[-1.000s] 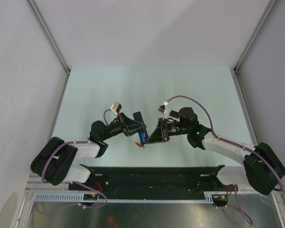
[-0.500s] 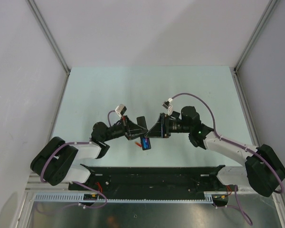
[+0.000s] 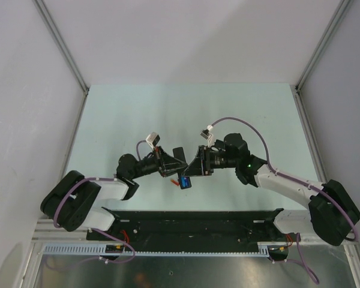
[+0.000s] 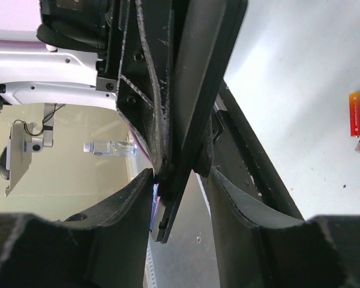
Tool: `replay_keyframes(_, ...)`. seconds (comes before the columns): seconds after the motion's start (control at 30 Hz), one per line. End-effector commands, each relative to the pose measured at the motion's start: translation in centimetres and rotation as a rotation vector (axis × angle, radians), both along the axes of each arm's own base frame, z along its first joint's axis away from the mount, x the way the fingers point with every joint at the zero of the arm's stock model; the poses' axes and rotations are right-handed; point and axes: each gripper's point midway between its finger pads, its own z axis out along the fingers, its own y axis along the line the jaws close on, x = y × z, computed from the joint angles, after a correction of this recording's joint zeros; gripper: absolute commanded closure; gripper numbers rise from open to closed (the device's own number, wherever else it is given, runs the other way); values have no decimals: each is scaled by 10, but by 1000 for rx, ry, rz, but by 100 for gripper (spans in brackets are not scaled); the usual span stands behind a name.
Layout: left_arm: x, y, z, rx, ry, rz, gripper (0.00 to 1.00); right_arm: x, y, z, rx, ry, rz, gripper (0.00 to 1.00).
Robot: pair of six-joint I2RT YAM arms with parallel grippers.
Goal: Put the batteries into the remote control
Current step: Load the battery into the remote control.
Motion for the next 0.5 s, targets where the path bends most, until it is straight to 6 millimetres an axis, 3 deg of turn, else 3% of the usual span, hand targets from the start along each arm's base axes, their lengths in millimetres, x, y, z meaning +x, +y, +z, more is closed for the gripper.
replay_keyframes(0.0, -16, 11, 60, -190, -316, 17, 100, -1, 4, 5, -2, -34, 29, 55)
replay_keyframes(0.1, -15, 11, 59, -187, -314, 19, 100, -1, 4, 2, -9, -28, 36, 55)
replay_keyframes(0.17, -15, 11, 59, -186, -314, 18, 100, -1, 3, -1, -22, -20, 36, 59)
replay_keyframes(0.2, -15, 10, 60, -188, -316, 18, 100, -1, 2, -4, -28, -13, 37, 67)
replay_keyframes(0.3, -15, 10, 59, -185, -318, 16, 100, -1, 1, -5, -32, -9, 35, 71)
replay_keyframes(0.37, -14, 10, 59, -183, -318, 18, 100, 0, 1, -2, -21, -14, 36, 66)
replay_keyframes(0.4, -14, 10, 58, -181, -317, 18, 100, 0, 1, 2, -11, -23, 33, 51)
replay_keyframes(0.47, -12, 10, 56, -177, -312, 22, 100, 4, -3, 8, 0, -31, 18, 34)
